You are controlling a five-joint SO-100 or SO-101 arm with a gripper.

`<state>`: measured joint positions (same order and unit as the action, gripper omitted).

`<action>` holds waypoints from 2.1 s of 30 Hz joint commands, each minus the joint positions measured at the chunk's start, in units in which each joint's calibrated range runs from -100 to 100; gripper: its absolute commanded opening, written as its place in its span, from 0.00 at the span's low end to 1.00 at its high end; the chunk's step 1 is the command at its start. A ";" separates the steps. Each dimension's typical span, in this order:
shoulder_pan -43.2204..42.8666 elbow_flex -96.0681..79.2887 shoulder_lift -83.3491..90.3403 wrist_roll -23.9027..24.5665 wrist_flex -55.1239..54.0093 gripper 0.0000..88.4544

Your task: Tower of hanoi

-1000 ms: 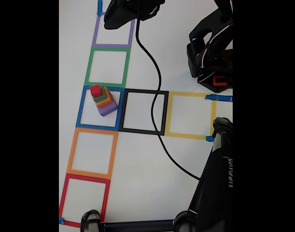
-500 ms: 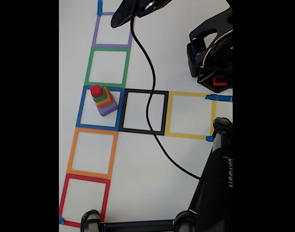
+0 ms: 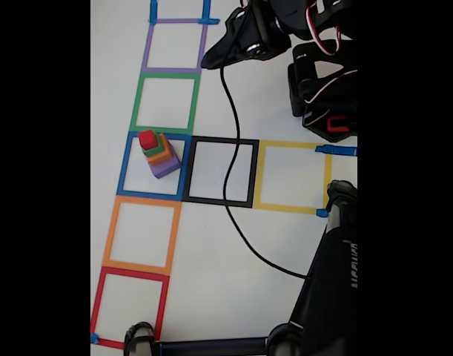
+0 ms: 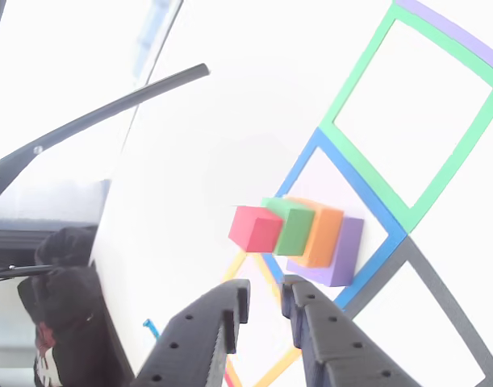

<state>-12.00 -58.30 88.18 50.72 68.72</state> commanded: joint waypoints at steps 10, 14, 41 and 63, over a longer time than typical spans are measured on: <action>11.23 -17.52 8.67 -0.42 -3.14 0.00; 13.72 -20.43 9.80 -0.42 -2.00 0.00; 14.97 -34.43 11.74 24.26 2.69 0.00; 12.00 -36.06 11.82 37.62 2.13 0.00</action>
<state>-0.29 -94.25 99.16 90.11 70.58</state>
